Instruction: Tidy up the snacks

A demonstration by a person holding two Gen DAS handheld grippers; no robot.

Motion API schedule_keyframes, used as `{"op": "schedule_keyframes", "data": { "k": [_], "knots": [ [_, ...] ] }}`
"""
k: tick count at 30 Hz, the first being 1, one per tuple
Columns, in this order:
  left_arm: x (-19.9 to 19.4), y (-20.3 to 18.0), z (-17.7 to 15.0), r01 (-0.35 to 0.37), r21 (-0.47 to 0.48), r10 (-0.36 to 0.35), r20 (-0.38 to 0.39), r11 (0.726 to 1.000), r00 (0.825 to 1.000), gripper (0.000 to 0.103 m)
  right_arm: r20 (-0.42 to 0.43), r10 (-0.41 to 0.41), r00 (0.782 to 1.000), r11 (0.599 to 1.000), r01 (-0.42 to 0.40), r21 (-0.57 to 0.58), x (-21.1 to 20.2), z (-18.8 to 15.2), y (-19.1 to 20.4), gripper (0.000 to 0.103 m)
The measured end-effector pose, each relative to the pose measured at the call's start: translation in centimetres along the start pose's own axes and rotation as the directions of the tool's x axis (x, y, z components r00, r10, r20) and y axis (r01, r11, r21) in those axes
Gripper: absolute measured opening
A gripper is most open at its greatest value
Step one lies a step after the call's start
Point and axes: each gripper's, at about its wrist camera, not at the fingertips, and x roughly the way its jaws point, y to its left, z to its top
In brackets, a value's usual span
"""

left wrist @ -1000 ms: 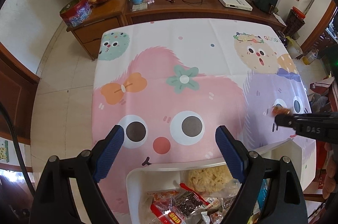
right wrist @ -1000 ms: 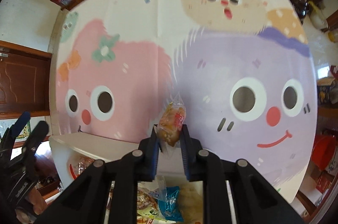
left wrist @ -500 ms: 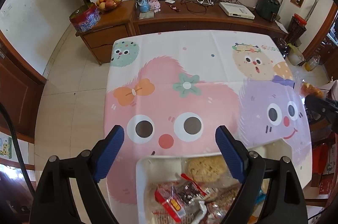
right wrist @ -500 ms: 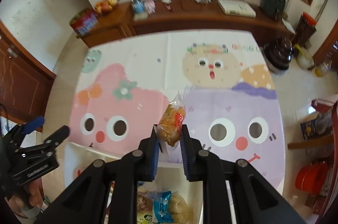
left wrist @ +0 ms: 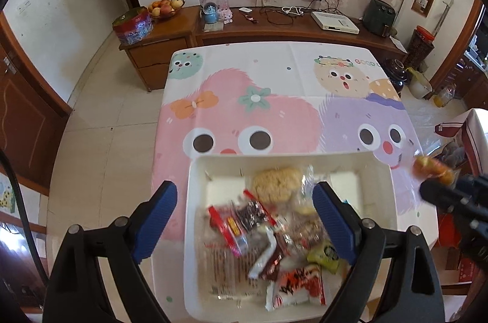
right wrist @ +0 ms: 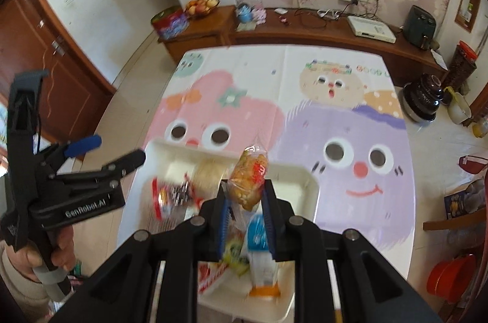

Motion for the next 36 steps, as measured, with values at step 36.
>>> {"op": "schedule_keyframes", "data": {
  "k": [36],
  "knots": [
    [-6.7, -5.4, -4.8, 0.032, -0.011, -0.031, 0.074, 0.999, 0.997, 0.093, 0.183, -0.112, 0.977, 0.99, 0.094, 0.104, -7.3, -5.6, -1.1, 0.049]
  ]
}}
